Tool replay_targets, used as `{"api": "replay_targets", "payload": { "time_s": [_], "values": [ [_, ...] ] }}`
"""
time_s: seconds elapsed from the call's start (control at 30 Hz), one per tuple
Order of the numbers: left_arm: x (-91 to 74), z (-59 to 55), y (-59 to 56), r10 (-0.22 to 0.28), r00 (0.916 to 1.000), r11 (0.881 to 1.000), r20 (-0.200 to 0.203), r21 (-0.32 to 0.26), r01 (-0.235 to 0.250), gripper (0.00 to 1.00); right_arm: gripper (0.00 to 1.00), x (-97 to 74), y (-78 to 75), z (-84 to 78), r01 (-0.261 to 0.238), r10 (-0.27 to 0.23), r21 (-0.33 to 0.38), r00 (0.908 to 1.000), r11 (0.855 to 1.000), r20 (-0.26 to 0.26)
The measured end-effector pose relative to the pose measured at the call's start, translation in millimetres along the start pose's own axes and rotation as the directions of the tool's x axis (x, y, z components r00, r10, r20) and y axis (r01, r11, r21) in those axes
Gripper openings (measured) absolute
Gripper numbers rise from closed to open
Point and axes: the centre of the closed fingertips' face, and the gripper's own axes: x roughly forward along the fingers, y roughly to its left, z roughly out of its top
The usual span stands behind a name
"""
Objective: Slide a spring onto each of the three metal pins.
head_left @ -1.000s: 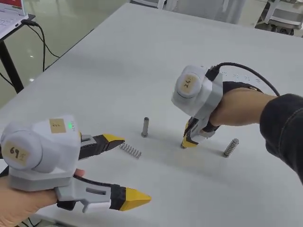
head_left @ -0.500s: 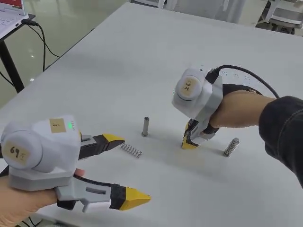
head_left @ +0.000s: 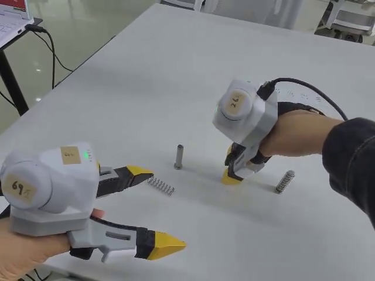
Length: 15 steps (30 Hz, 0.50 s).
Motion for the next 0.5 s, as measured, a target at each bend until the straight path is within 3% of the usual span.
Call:
{"api": "replay_targets", "payload": {
  "time_s": [0.33,0.5],
  "values": [
    [0.1,1.3,-0.7,-0.001,1.0,1.0,-0.002,0.005,0.001,0.73,0.25,-14.5,3.8,21.2,0.033,-0.032,-0.035,0.9988,0.999,0.038],
    [-0.6,1.6,-0.1,0.001,1.0,1.0,-0.001,0.005,-0.001,0.73,0.24,-16.4,8.7,32.6,0.022,-0.02,-0.029,0.9973,0.999,0.071]
  ]
}}
